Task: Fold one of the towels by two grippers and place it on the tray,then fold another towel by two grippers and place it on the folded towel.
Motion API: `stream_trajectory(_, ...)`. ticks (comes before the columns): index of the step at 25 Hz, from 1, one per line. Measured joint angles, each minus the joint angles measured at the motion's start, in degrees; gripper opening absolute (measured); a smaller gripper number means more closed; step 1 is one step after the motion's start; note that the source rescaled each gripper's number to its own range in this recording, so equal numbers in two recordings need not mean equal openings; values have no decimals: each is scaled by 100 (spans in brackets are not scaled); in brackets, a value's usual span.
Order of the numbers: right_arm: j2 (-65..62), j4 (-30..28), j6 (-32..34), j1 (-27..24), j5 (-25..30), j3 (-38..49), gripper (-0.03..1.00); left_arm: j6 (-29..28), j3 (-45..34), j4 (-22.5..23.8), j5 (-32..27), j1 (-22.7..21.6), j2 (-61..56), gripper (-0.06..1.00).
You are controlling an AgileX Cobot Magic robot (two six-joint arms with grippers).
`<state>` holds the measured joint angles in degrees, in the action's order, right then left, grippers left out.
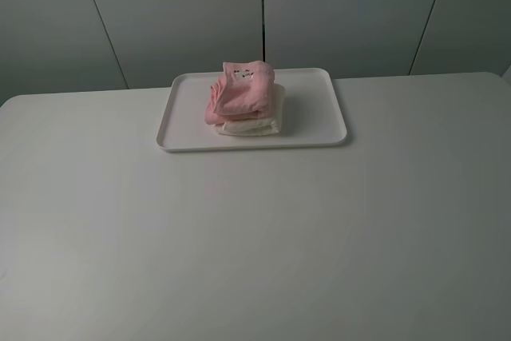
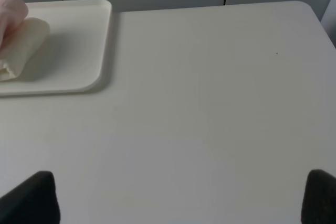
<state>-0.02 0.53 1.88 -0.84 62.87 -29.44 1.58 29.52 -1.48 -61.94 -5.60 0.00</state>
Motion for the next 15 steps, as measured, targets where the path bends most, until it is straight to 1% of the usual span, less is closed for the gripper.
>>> stream_trajectory(15,0,0,0,0,0,0,100,0,0,0,0,0,0,99)
